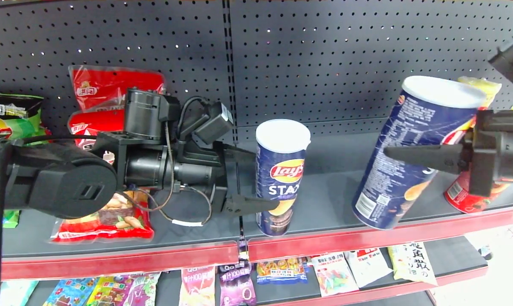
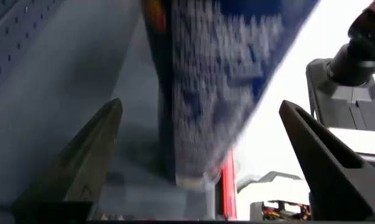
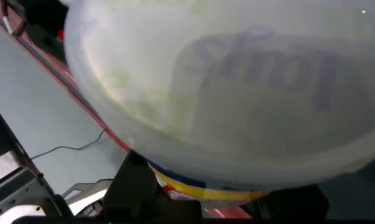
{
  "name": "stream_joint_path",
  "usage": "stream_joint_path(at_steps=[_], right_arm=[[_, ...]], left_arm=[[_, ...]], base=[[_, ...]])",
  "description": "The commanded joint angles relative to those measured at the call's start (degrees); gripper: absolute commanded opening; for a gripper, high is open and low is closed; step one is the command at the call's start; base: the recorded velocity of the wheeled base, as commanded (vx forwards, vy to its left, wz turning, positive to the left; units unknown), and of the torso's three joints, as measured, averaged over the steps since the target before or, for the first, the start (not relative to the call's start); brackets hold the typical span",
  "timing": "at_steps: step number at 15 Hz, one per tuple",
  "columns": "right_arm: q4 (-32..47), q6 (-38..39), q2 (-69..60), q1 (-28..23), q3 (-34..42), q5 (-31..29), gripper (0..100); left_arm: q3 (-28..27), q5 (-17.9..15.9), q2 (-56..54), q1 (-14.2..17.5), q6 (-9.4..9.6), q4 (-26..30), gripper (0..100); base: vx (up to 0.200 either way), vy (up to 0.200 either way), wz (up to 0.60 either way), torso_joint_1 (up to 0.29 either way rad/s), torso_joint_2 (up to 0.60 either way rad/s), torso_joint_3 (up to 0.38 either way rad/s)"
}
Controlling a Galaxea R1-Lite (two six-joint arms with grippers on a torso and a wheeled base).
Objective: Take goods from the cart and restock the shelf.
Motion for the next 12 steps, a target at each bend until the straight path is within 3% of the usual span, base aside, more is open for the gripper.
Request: stream_joint_path(at_steps=[1, 7, 12], right_arm=[[0.0, -0.2, 9.2, 0.3, -6.0, 0.1, 0], [0.0, -0.4, 19.4, 0.5, -14.3, 1.8, 0], [-2.5, -0.2, 29.6, 2.6, -23.5, 4.1, 0]], left_arm=[[3.8, 0.2, -3.6, 2.3, -0.01, 0.0, 100], [11.5, 1.2, -11.2, 7.9, -0.09, 0.0, 100], [18.7, 2.6, -17.2, 8.6, -0.53, 0.0, 100]], base=[[0.0, 0.0, 0.0, 0.0, 0.0, 0.0], [0.0, 0.0, 0.0, 0.0, 0.0, 0.0], [0.0, 0.0, 0.0, 0.0, 0.0, 0.0]])
